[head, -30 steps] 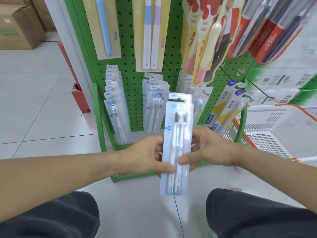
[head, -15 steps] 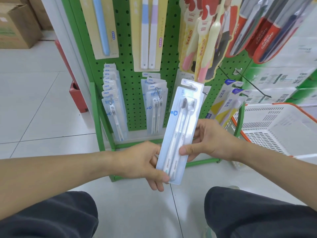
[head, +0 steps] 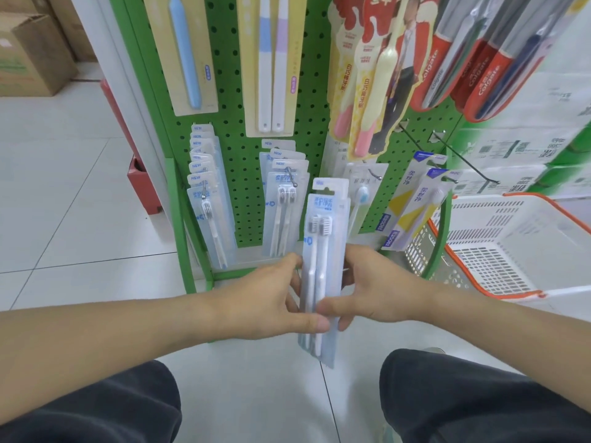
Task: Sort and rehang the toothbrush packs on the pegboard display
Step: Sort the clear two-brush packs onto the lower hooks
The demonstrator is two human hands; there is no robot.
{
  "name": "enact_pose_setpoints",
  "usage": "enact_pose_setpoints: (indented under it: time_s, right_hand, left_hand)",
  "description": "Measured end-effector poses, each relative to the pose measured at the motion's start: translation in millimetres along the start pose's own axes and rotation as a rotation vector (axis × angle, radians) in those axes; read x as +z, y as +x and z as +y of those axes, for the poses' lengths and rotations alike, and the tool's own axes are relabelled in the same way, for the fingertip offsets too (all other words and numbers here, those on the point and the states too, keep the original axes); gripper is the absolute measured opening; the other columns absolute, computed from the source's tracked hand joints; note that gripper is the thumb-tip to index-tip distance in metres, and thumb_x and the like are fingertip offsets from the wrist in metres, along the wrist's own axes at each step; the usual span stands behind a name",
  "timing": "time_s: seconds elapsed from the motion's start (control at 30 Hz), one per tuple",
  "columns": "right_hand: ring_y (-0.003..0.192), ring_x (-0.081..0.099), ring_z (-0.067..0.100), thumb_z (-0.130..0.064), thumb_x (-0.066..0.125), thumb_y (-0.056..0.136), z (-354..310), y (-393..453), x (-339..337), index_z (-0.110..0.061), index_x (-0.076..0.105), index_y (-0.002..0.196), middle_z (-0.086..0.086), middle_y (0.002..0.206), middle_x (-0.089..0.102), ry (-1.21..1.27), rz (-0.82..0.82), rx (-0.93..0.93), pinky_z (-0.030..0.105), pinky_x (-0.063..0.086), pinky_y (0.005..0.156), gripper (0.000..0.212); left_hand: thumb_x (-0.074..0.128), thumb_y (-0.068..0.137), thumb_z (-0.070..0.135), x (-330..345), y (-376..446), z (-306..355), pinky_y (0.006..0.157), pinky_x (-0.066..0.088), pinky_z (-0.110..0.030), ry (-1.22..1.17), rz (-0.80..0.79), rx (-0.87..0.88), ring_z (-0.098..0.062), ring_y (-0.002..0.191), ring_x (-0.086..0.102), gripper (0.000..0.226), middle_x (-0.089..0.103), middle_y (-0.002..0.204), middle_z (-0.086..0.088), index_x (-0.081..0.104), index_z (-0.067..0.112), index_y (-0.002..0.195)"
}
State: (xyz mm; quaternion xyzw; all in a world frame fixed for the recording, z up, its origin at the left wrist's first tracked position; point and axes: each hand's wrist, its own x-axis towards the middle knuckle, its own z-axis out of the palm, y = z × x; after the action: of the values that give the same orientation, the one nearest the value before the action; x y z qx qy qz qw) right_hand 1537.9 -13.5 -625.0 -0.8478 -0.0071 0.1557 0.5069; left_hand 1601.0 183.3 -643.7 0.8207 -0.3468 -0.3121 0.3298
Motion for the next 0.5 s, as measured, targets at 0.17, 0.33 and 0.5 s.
enact_pose_setpoints:
  time_s: [0.17,0.33,0.5]
  right_hand:
    - [0.099,0.074,0.038,-0.039,0.066,0.092,-7.3,1.2,3.5,-0.011,0.061,0.130,0.021,0.119,0.069,0.304,-0.133,0.155,0.049,0.062,0.087,0.047]
    - [0.093,0.075,0.030,-0.038,0.077,0.080,3.6,9.9,-4.9,-0.013,0.064,0.120,0.017,0.110,0.072,0.161,0.087,0.134,0.047,0.063,0.081,0.048]
    - [0.085,0.073,0.040,-0.035,0.082,0.070,12.4,15.1,-10.2,-0.017,0.074,0.110,0.011,0.101,0.078,0.130,0.140,-0.032,0.039,0.064,0.067,0.045]
  left_hand:
    - [0.077,0.085,0.047,-1.3,-1.4,-2.0,0.089,0.054,-0.021,0.028,-0.078,0.027,-0.005,0.104,0.064,0.064,0.061,0.114,0.015,0.036,0.038,0.134]
    - [0.065,0.090,0.012,-3.6,0.4,-18.3,0.091,0.058,-0.047,-0.070,-0.173,-0.020,-0.027,0.102,0.067,0.042,0.066,0.118,-0.013,0.052,0.020,0.129]
    - [0.058,0.096,0.002,-8.4,-0.7,-14.5,0.085,0.061,-0.030,-0.247,-0.247,-0.046,-0.017,0.109,0.069,0.034,0.069,0.128,0.000,0.060,0.020,0.124]
